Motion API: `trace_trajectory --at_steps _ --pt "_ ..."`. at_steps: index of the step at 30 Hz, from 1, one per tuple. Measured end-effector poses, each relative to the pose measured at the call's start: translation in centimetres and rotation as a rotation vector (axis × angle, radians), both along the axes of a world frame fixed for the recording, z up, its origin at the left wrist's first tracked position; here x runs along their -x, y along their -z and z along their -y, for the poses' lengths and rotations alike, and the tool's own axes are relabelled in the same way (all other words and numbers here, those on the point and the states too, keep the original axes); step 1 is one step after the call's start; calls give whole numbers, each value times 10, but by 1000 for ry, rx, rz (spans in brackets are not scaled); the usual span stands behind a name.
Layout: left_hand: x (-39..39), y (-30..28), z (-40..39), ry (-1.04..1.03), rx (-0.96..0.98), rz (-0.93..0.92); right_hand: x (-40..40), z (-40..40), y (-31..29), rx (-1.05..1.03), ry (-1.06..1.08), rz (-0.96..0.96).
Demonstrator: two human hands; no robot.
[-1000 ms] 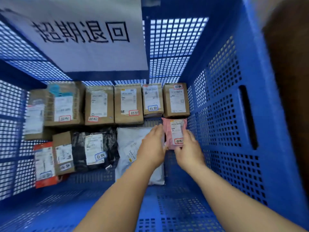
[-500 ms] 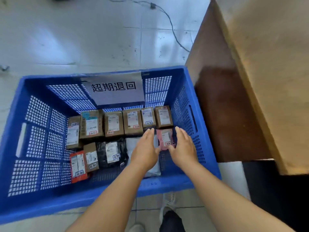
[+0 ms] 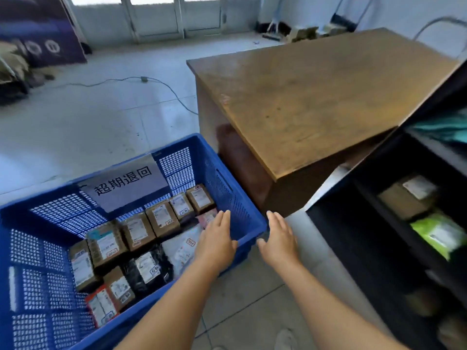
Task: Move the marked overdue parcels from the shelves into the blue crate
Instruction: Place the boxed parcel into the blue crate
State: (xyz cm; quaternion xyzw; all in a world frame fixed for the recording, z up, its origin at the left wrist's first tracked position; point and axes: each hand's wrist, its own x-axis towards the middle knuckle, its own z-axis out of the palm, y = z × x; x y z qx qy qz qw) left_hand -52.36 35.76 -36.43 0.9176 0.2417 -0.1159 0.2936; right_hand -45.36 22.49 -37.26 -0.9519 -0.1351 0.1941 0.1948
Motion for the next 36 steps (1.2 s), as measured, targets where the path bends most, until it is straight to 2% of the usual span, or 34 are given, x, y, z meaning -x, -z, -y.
trace_trajectory --at_steps 6,15,27,36 --pt "-31 -23 91 237 -35 28 0 100 -28 14 198 67" --pt "-49 -52 268 587 -77 100 31 291 -52 39 504 91" --pt "-8 -63 511 888 -40 97 122 520 -65 2 852 128" --pt "12 -65 644 1120 -35 141 176 633 -72 3 1119 174"
